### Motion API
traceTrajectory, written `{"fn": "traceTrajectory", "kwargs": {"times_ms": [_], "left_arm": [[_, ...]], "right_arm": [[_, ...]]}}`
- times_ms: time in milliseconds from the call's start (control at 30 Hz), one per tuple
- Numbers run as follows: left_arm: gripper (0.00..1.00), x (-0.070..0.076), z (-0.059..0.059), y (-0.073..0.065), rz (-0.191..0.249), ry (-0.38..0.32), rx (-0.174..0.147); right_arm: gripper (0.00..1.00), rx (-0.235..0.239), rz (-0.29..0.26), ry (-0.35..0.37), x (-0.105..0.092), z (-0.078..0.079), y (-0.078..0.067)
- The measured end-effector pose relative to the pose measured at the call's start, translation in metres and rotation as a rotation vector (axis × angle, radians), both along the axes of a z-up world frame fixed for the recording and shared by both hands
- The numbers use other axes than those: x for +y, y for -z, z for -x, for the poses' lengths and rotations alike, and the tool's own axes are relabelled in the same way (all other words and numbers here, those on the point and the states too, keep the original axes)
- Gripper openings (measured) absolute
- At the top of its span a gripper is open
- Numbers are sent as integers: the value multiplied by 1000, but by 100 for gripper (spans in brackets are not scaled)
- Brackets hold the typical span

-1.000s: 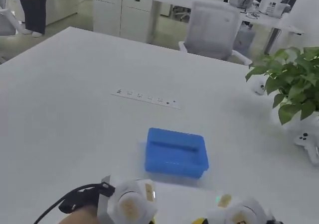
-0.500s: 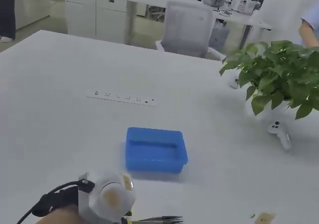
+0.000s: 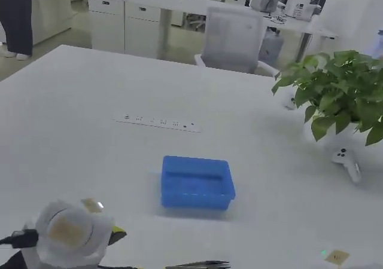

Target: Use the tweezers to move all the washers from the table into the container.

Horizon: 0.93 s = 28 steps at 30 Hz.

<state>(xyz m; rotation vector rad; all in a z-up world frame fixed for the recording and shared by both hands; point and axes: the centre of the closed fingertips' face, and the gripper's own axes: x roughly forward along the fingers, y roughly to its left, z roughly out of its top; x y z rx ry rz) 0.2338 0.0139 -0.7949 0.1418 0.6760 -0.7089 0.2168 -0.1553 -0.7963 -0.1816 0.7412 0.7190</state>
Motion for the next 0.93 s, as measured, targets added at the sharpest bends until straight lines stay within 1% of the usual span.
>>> {"fn": "traceTrajectory", "kwargs": {"times_ms": [33,67,133,167,200,300,400,467,533,567,600,633,667,700,800,867,900,933], "left_arm": [[63,4,3,-3,-3,-30,-8],[67,6,6,-5,-3,-45,-13],[74,15,11,-7,-11,-109,-19],[77,18,14,-9,-11,-132,-31],[80,21,17,-10,-16,-140,-33],[85,30,23,-10,-37,-178,-31],[87,37,27,-8,-37,-215,-20],[89,43,26,-7,-40,-258,-21],[89,45,26,-7,-34,-268,-20],[89,46,25,-8,-34,-278,-26],[88,48,22,-11,-33,-289,-45],[88,49,22,-11,-34,-295,-50],[87,52,20,-12,-35,-312,-58],[87,56,18,-13,-35,-336,-73],[86,63,16,-13,-25,-378,-88],[84,68,15,-11,-35,-383,-88],[84,73,13,-13,-52,-398,-106],[84,74,12,-13,-50,-403,-107]], "right_arm": [[43,-2,-2,5,0,-1,0],[44,-4,-1,8,-1,-1,0],[45,-3,3,11,-2,-1,1],[47,-5,5,12,-2,-1,1],[49,-6,6,13,-2,-1,1],[53,-14,22,25,-5,-2,2],[52,-9,33,29,-7,-2,3],[55,-23,32,28,-6,-4,1],[57,-21,27,31,-7,-4,1],[59,-23,25,35,-7,-5,1],[60,-25,21,40,-8,-7,1],[62,-23,20,45,-9,-7,1],[64,-22,17,52,-9,-8,1],[66,-24,17,60,-10,-9,1],[70,-29,31,66,-13,-10,2],[74,-29,33,70,-13,-11,3],[76,-33,38,75,-13,-13,4],[78,-36,48,74,-14,-14,5]]}}
